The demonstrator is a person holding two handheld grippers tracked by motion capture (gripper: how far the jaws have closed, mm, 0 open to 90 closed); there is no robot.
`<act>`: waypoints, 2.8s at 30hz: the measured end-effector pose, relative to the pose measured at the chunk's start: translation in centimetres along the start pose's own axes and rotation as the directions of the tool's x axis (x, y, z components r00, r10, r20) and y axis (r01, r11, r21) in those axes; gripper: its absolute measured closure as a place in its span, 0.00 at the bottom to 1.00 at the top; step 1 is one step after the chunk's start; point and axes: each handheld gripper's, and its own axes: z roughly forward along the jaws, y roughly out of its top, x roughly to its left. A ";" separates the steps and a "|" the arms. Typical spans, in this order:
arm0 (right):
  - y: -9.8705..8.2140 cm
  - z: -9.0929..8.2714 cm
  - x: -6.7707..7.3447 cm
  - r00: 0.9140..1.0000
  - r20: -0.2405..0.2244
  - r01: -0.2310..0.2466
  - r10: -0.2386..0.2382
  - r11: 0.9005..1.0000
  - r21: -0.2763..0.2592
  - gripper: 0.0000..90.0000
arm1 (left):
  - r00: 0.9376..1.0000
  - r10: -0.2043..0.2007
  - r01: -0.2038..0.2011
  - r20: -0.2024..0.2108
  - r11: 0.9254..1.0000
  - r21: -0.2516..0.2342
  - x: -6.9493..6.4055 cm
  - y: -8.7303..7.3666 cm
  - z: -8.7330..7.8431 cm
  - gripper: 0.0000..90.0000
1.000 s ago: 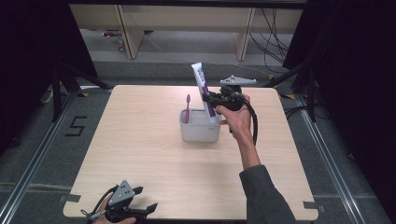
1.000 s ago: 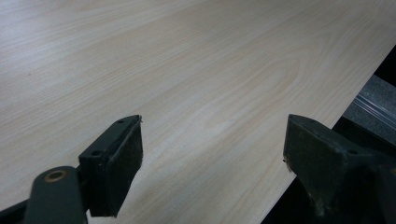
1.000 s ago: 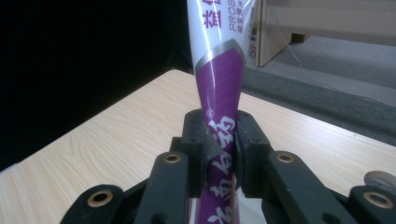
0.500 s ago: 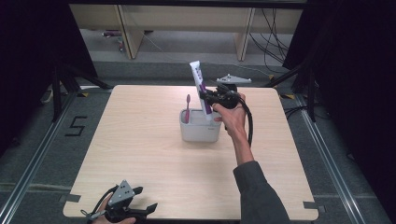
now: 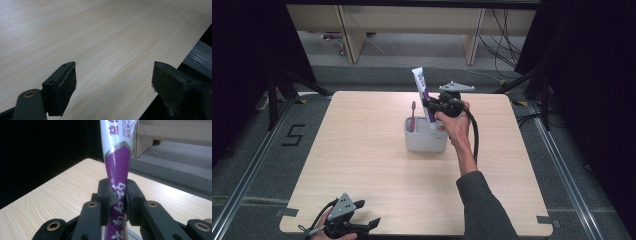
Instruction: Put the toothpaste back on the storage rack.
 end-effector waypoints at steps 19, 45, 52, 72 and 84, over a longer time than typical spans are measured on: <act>-1.8 1.0 -0.5 1.000 0.005 0.030 -0.030 1.000 -0.002 0.85 | 1.000 0.004 -0.004 0.004 1.000 0.009 0.0 0.0 0.0 0.22; -4.7 1.4 -0.5 1.000 0.015 0.024 -0.024 0.999 0.032 0.85 | 1.000 0.003 -0.004 0.002 1.000 0.016 0.0 0.0 0.0 0.22; -5.1 1.5 -0.5 0.999 0.025 0.042 -0.043 0.998 0.036 0.85 | 1.000 0.010 -0.010 0.001 1.000 0.016 0.0 0.0 0.0 0.22; -6.0 1.6 -0.4 0.997 0.038 0.068 -0.072 0.993 0.093 0.85 | 1.000 0.015 -0.015 -0.001 1.000 0.023 0.0 -0.1 0.0 0.22; -6.2 1.4 -0.5 0.995 0.032 0.093 -0.097 0.990 0.107 0.84 | 1.000 0.009 -0.009 0.001 1.000 0.009 -0.1 -0.1 0.2 0.22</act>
